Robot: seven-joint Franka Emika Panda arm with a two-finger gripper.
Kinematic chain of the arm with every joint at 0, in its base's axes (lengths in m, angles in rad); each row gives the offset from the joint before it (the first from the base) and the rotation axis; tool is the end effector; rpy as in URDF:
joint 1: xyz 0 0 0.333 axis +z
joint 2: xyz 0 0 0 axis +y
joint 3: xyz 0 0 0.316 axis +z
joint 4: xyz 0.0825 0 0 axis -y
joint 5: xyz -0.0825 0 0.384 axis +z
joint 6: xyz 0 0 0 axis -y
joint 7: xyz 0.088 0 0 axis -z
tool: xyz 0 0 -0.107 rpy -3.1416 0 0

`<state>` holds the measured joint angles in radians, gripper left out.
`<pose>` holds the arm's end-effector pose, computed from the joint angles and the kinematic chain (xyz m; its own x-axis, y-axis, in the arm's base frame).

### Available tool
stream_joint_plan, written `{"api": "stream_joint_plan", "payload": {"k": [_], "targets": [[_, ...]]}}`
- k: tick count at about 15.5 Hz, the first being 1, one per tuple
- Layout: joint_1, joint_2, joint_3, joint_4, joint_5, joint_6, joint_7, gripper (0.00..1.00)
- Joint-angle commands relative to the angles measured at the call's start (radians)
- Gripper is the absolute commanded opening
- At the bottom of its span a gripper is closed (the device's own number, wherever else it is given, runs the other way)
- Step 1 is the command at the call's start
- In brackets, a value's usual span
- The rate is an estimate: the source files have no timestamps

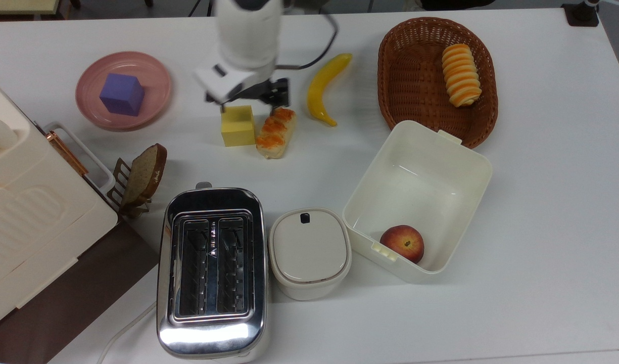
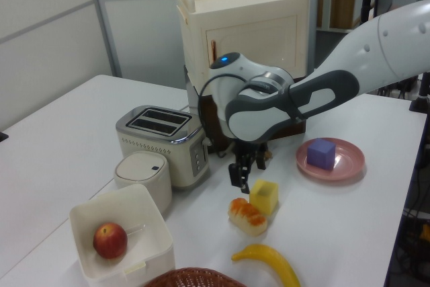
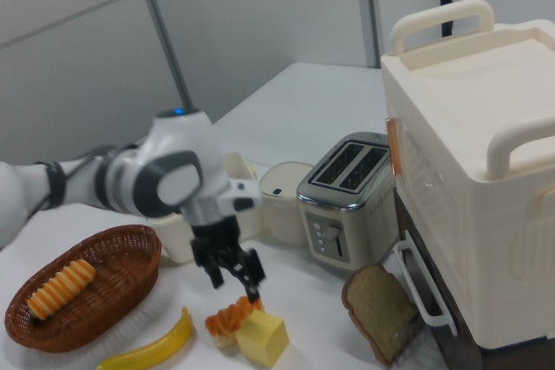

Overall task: Put the yellow cube on the table
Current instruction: 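Open the gripper and raise it away from the yellow cube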

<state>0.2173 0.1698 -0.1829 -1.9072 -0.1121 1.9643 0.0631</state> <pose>0.5858 0.0165 0.4024 0.9944 0.0137 -0.1047 0.0279 -0.9904 0.1354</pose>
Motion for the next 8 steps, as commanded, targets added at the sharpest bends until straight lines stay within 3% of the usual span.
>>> {"api": "stream_joint_plan", "payload": {"k": [1,4,8], "targets": [[-0.012,-0.073,0.098,0.087,-0.049,-0.195,0.13,1.0],[-0.053,-0.104,0.138,0.18,-0.055,-0.343,0.129,1.0],[-0.145,-0.138,0.141,0.226,-0.046,-0.387,0.113,1.0]]}}
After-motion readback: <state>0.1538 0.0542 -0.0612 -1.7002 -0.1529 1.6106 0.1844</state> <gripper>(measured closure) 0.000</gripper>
